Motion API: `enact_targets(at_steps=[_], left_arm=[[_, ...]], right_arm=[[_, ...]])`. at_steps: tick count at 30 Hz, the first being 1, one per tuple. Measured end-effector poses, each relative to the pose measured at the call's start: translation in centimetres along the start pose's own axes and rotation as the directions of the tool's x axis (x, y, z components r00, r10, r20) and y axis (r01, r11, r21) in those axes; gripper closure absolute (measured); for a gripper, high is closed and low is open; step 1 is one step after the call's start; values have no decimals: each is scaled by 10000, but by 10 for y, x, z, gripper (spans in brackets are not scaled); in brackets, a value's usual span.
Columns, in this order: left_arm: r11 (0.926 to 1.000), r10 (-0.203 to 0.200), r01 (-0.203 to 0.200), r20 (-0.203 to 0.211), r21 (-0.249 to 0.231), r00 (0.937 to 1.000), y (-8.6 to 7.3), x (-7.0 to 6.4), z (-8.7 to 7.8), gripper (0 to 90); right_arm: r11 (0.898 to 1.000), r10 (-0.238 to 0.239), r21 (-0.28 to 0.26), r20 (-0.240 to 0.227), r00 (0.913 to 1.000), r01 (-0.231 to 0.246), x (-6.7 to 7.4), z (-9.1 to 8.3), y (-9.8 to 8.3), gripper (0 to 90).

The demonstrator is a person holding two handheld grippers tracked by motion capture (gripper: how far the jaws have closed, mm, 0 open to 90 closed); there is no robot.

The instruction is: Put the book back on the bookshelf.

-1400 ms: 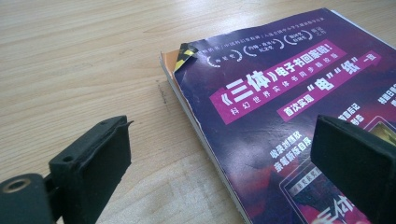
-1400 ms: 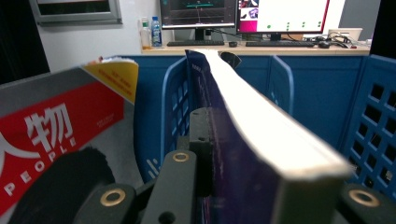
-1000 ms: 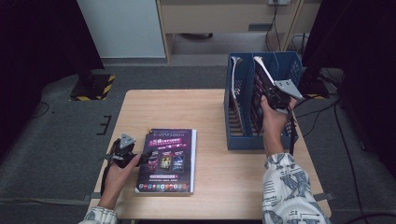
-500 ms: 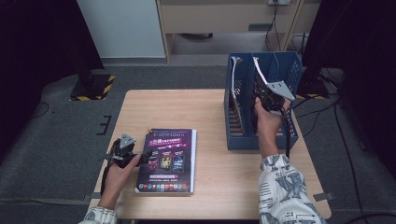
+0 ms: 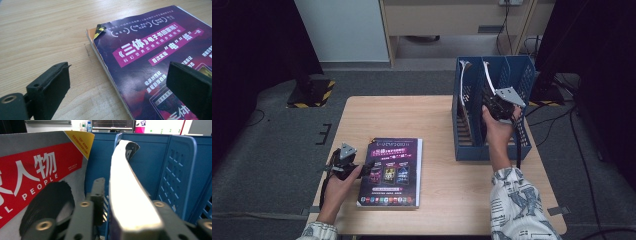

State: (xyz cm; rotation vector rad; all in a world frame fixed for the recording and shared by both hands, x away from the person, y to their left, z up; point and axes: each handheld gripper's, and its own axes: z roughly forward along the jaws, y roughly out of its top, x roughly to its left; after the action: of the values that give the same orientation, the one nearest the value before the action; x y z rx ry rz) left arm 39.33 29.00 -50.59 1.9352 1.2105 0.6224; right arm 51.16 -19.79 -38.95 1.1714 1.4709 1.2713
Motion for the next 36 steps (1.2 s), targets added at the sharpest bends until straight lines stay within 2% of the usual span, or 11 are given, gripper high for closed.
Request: enact_targets(at_steps=[2,5,8,11,15,18,23,26,31,36], left_arm=[[10000,26,-26,2,26,10000,0,0,0,49],[10000,55,-55,3,65,10000,0,0,1,49],[10000,30,-30,-8,5,10000,0,1,0,49],[10000,6,-6,-32,-16,10000,0,2,-1,49],[10000,48,-48,-43,-5,10000,0,2,-2,49],[10000,59,-59,-35,9,10000,0,0,-1,49],[10000,39,-39,-40,25,10000,0,1,0,49],[10000,34,-34,-29,13,10000,0,1,-1,49],[9999,91,-91,3,55,10000,0,0,-1,49],[10000,49,-49,31,38,10000,-1,0,-1,48]], right_arm=[[10000,12,-39,-138,9999,-13,0,-1,1,611],[9999,137,23,-284,9995,-137,-1,-2,2,505],[9997,62,219,-277,9996,-55,-1,-5,1,388],[9984,422,383,-463,9980,-405,-4,-9,-1,294],[9978,565,387,-648,9963,-541,-5,-15,-3,194],[9959,643,679,-643,9959,-599,-7,-21,-7,111],[9926,662,1067,-731,9951,-582,-11,-28,-15,86],[9922,865,971,-836,9927,-783,-12,-34,-20,85],[9917,580,1196,-950,9938,-464,-11,-44,-28,75],[9915,714,1173,-1333,9885,-558,-10,-54,-34,76]])
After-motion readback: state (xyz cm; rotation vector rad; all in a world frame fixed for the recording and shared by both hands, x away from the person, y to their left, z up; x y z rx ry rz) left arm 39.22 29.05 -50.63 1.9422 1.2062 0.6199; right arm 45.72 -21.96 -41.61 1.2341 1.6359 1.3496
